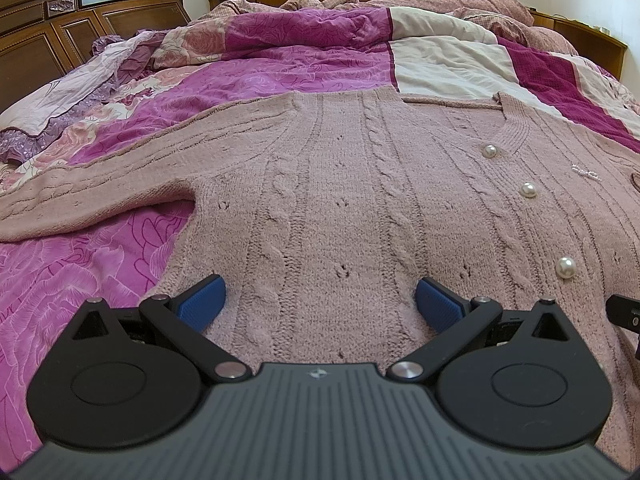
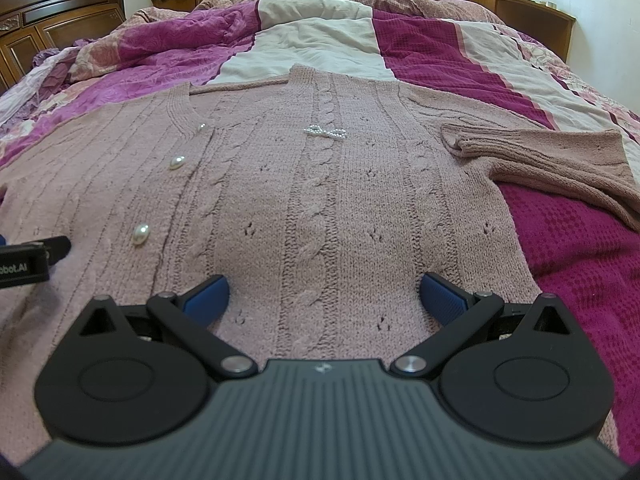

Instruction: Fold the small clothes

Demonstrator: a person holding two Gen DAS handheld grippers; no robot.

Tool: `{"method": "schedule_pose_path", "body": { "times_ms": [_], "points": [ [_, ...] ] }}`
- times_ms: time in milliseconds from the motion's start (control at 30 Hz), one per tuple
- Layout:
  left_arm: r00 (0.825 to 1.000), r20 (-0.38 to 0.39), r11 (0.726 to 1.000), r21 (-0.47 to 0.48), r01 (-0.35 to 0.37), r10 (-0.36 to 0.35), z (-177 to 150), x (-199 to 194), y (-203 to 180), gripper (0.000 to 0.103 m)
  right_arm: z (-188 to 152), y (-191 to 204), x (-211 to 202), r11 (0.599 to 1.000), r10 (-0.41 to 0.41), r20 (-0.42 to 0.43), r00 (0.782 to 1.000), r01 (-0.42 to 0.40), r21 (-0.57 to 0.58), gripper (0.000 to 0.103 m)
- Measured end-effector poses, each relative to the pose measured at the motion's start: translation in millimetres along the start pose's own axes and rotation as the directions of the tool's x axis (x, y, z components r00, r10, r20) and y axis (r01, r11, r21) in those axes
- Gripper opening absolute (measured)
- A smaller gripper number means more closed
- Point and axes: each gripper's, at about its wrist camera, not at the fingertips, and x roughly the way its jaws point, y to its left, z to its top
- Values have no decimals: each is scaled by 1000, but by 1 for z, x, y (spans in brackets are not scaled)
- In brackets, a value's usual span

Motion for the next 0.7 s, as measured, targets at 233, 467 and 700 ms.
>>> {"method": "schedule_pose_path", "body": {
  "times_ms": [233, 467, 700],
  "points": [
    [1000, 0, 1000, 0, 0, 0, 0, 0, 0, 103, 0, 0, 0, 1000, 0, 0, 1000, 0, 0, 103],
    [1000, 0, 1000, 1, -1, 1, 0, 0, 0, 103, 1, -1, 1, 1000, 0, 0, 1000, 0, 0, 103],
    [1000, -9, 1000, 1, 0, 0, 1, 1, 0, 103, 1, 3, 0, 1000, -17, -3, 1000, 17, 4, 103]
  ]
}}
